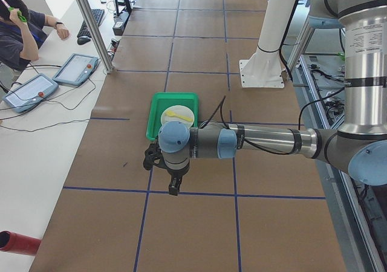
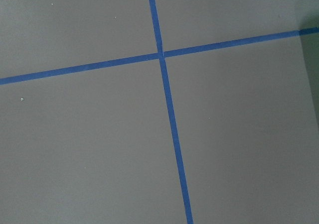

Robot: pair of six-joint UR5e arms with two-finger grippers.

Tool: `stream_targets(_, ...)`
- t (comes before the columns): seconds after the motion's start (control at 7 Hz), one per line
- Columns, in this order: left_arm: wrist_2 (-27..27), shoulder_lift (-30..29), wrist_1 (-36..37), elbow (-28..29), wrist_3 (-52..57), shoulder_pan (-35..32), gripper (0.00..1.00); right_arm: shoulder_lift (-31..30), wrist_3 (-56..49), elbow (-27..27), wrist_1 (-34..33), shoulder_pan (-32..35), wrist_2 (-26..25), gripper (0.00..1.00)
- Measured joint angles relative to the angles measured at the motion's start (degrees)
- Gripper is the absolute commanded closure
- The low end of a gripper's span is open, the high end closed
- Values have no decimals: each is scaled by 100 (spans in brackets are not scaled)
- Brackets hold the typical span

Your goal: Place spoon

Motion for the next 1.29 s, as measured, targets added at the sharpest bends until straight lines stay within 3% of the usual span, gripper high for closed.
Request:
stream_targets(0.29, -8, -189, -891, -5, -208, 138, 0, -1, 0, 0, -1, 0, 0, 0)
stream_targets(0.57, 56, -242, -1926, -17, -1220, 776, 0, 5, 0, 0, 3, 0, 0, 0)
stream_targets(0.86, 595, -530, -2537, -20, -2503, 1750, 0, 3, 0, 0, -2, 0, 0, 0)
stream_targets(1.29, 1499, -1181, -2898, 41, -4229, 3111, 0, 3, 0, 0, 3, 0, 0, 0)
